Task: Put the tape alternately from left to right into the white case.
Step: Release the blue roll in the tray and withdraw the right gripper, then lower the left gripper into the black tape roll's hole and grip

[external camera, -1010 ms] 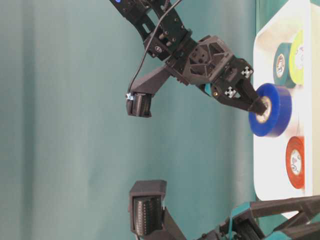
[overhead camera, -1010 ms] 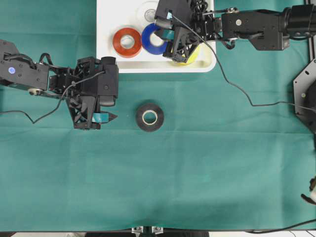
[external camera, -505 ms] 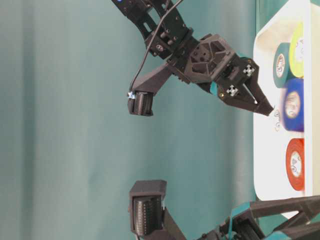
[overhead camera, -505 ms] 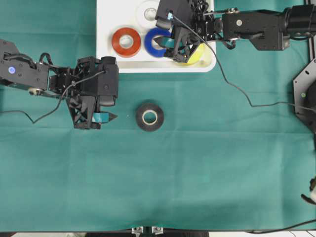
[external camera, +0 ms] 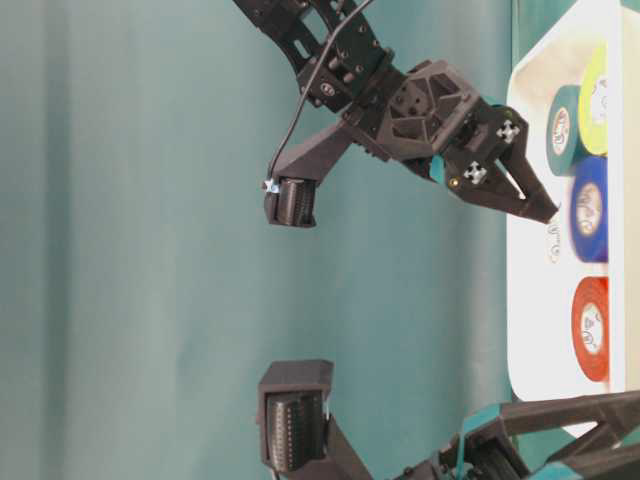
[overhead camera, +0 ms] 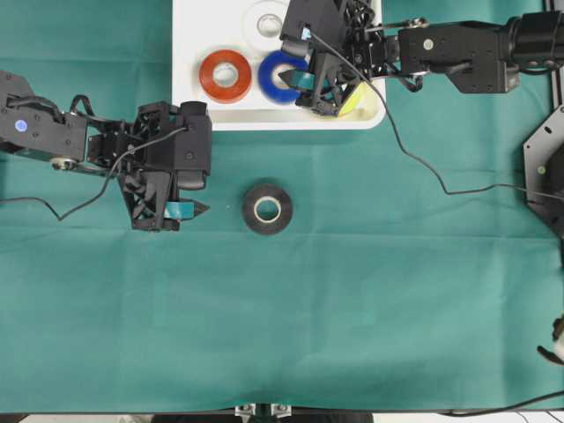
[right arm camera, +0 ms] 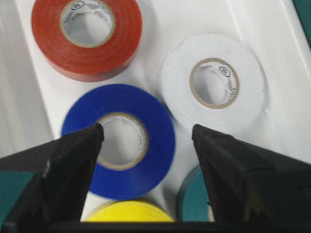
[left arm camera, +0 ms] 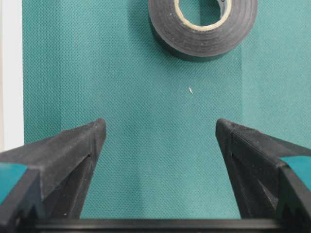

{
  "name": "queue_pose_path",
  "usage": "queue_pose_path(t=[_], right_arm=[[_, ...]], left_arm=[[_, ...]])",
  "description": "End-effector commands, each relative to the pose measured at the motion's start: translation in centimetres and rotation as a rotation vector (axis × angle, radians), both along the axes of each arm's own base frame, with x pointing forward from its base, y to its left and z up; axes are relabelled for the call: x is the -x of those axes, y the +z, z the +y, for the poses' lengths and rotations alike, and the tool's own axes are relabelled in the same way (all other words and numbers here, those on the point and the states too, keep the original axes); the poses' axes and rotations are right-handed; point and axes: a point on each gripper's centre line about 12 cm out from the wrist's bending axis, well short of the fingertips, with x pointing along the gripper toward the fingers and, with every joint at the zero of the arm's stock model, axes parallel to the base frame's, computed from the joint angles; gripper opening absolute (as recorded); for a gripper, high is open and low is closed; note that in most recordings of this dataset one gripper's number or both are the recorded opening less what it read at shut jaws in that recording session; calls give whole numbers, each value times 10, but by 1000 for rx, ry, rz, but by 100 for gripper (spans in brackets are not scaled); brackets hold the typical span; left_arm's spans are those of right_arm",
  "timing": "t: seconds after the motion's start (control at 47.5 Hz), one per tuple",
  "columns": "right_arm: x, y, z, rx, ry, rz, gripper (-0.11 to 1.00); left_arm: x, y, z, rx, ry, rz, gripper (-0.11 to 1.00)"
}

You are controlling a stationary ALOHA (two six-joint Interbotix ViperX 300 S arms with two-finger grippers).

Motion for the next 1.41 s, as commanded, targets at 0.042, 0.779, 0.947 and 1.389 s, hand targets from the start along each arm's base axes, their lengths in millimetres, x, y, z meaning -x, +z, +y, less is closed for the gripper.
queue_pose_path(t=[0.042, 0.779, 0.947, 1.389], right_arm=[[-5, 14, 17, 9, 44, -36, 82], [17, 16, 106, -5, 261, -27, 82], [19, 14, 119, -5, 298, -19, 82], [21, 12, 140, -7, 354, -16, 82]], left_arm=[[1, 8, -2, 2, -3, -29, 75], [0, 9, -1, 1, -3, -32, 75], [1, 9, -2, 1, -5, -31, 75], [0, 9, -1, 1, -3, -32, 75]])
